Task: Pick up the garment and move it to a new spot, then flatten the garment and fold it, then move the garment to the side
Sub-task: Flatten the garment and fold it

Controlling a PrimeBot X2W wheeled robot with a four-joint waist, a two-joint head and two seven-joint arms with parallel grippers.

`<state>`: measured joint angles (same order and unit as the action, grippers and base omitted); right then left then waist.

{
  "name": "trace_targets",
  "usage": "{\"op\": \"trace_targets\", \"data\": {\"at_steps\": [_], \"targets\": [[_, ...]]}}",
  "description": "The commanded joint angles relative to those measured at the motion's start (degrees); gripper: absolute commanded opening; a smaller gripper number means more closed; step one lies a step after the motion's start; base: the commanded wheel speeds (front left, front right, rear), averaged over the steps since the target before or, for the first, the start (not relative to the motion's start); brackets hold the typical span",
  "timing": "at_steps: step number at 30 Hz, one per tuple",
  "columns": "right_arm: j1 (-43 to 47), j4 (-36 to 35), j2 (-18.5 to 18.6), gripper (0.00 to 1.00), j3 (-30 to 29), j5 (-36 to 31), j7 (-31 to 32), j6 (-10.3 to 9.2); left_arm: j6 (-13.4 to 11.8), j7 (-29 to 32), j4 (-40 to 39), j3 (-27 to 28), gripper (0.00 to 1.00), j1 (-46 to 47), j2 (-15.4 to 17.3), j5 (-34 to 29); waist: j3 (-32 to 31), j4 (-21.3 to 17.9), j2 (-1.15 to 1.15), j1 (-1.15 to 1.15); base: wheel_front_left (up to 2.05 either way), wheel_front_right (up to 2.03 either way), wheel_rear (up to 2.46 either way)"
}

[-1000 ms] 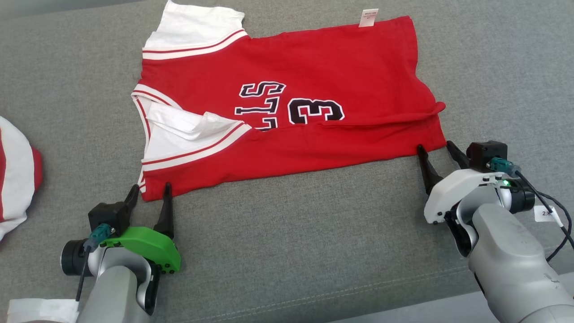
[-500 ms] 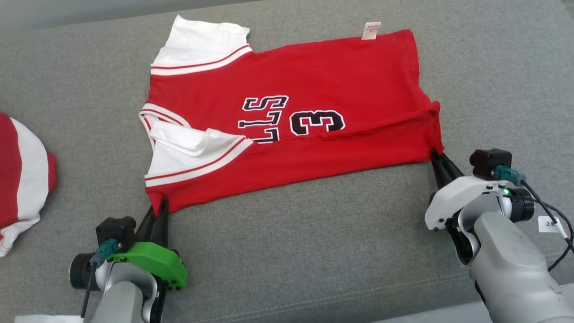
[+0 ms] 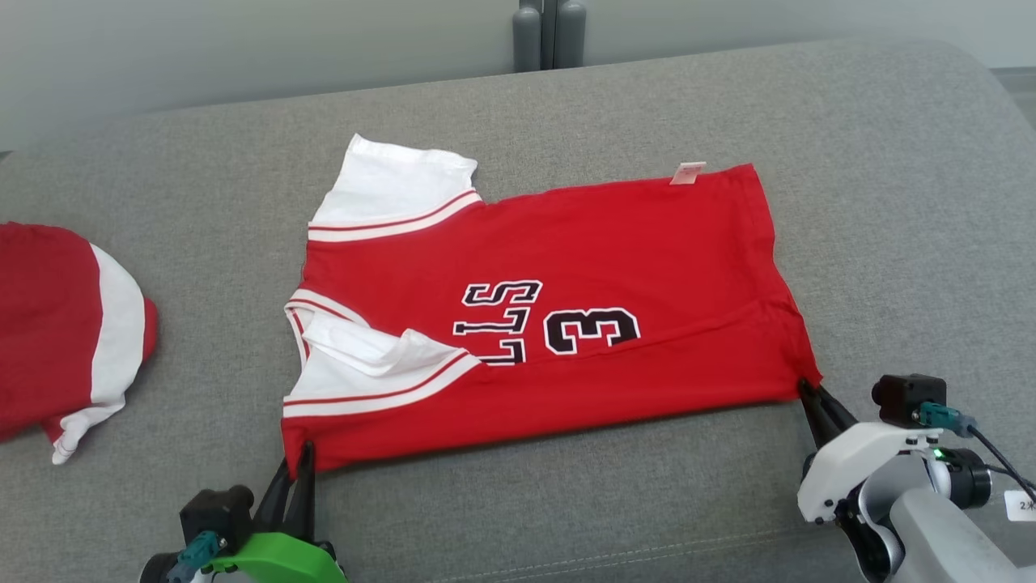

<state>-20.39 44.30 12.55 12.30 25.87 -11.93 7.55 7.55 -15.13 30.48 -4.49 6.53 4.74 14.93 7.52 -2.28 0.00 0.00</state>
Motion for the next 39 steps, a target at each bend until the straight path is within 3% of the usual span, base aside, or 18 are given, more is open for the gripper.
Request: {"op": "trace_targets", "data": {"at_steps": [1,6,14,15,16,17,18,29,39], "targets": [[2.4,-1.7,1.2,0.00,0.0,0.4,1.2,-0.12,-0.3,0.0,-1.0,0.5,0.00,-2.1,0.0,0.1,-1.3,0.5,0.00,0.00,0.00,0.00,0.00],[8.4,-8.5,2.5,0.00,-1.9,0.5,4.9,-0.13,-0.7,0.0,-3.1,0.8,0.00,-6.7,-0.7,0.1,-2.4,0.6,0.00,0.00,0.00,0.00,0.00],[13.4,-14.5,1.0,0.00,-5.1,-0.9,10.0,-0.12,-0.6,0.0,-2.5,-0.2,0.00,-7.8,-1.1,0.6,-2.2,0.6,0.00,0.00,0.00,0.00,0.00],[13.8,-15.1,0.5,0.00,-5.6,-1.0,10.4,-0.12,-0.6,0.0,-2.3,-0.3,0.09,-7.5,-1.2,0.6,-2.1,0.6,0.00,0.00,0.00,0.00,0.00],[14.1,-15.6,0.3,0.33,-6.1,-1.7,10.7,-0.12,-0.6,0.0,-2.0,-0.3,0.39,-7.2,-1.2,0.5,-2.0,0.6,0.00,0.00,0.00,0.00,0.00],[14.3,-16.1,0.2,0.91,-6.7,-2.4,10.6,-0.12,-0.7,0.0,-1.8,-0.3,0.79,-7.1,-1.3,0.3,-2.0,0.6,0.00,0.00,0.00,0.00,0.00],[14.4,-16.6,-0.3,1.00,-7.3,-2.6,10.5,-0.12,-0.9,0.0,-1.8,0.0,1.00,-6.9,-1.3,0.5,-2.0,0.6,0.00,0.00,0.00,0.00,0.00],[15.2,-23.4,-2.9,1.00,-11.1,-6.7,8.0,-0.10,-1.6,0.0,-8.6,3.0,1.00,-7.1,-1.6,-1.3,-2.4,1.0,0.00,0.00,0.00,0.00,0.00],[15.3,-29.2,-4.6,1.00,-7.8,-7.9,1.1,-0.10,-4.5,0.0,-20.4,5.1,1.00,-8.9,-1.8,-6.5,-3.6,1.1,0.00,0.00,0.00,0.00,0.00]]}}
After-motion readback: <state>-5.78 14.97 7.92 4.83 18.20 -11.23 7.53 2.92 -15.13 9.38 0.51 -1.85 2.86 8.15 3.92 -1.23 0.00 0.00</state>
